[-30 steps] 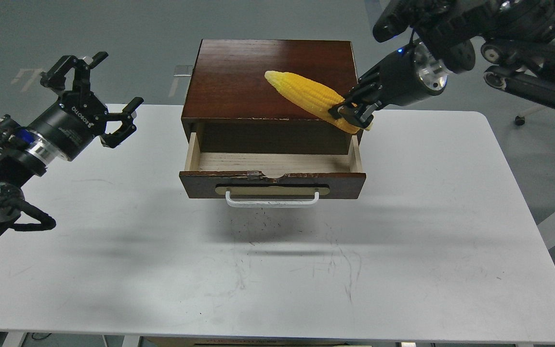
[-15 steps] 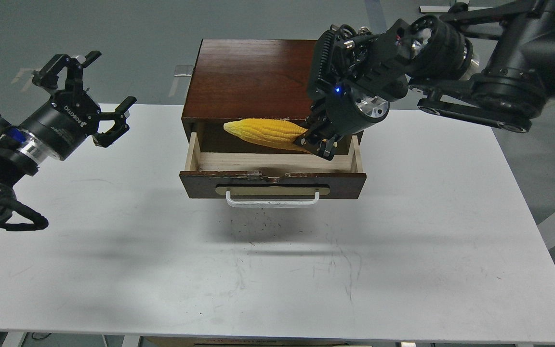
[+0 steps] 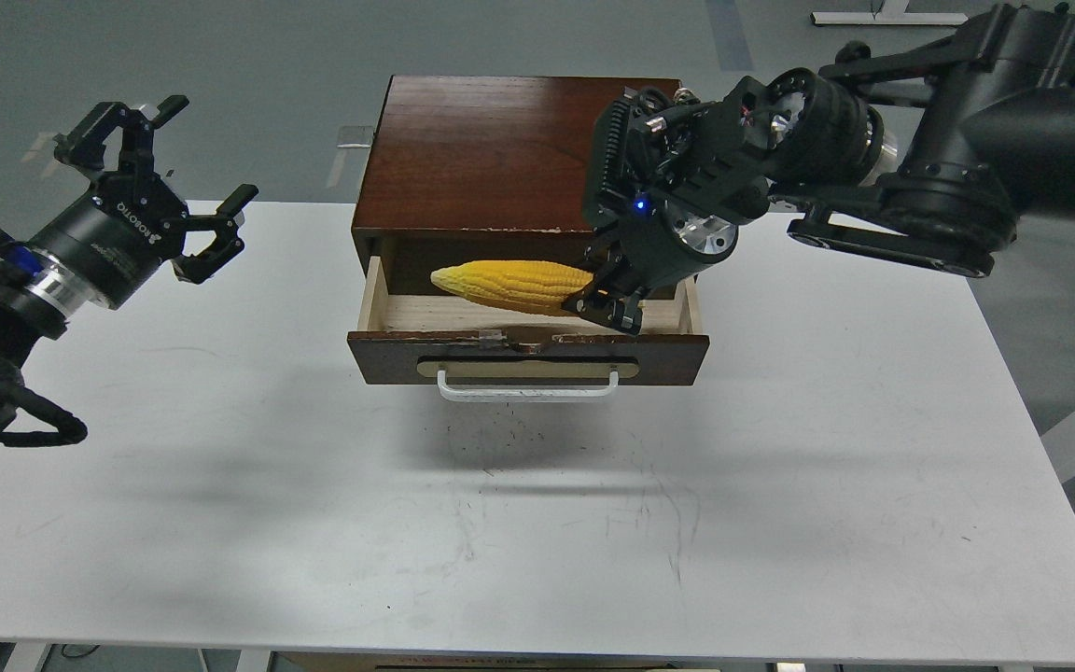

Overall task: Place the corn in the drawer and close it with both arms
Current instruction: 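Lower the corn cob into the open drawer and open the right gripper, then raise the right gripper away from the drawer and bring the left gripper forward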

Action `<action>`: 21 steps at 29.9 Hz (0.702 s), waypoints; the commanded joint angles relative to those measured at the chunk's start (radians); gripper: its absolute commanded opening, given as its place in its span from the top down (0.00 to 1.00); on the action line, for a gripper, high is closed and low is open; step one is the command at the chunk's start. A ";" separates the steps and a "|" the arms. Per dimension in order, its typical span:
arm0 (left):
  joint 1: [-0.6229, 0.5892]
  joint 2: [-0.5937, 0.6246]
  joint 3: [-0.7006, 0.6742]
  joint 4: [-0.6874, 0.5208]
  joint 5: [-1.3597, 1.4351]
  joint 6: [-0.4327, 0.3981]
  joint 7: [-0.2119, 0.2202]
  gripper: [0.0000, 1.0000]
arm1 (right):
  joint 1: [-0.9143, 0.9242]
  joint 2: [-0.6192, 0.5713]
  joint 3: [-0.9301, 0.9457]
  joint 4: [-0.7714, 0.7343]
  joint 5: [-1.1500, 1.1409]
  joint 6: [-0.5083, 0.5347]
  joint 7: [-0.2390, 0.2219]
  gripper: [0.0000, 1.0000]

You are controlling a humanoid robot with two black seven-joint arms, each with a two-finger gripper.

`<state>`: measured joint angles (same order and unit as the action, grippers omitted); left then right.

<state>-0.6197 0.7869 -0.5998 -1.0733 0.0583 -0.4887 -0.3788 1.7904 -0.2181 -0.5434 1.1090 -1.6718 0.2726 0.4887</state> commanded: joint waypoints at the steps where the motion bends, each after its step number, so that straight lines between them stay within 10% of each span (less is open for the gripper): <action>1: 0.000 0.000 0.000 0.001 0.000 0.000 0.000 0.00 | 0.003 0.000 0.002 0.000 0.001 -0.001 0.000 0.43; 4: 0.000 0.000 0.000 0.001 0.000 0.000 0.000 0.00 | 0.007 -0.001 0.005 0.002 0.004 -0.003 0.000 0.30; 6: 0.000 -0.002 0.000 0.001 0.000 0.000 0.000 0.00 | 0.014 -0.006 0.019 0.002 0.015 -0.006 0.000 0.04; 21: -0.055 -0.008 -0.002 0.072 0.005 0.000 0.000 0.00 | 0.101 -0.267 0.151 0.069 0.484 -0.001 0.000 0.00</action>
<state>-0.6653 0.7801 -0.6015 -1.0177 0.0630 -0.4887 -0.3788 1.8904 -0.4429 -0.4121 1.1768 -1.2558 0.2730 0.4887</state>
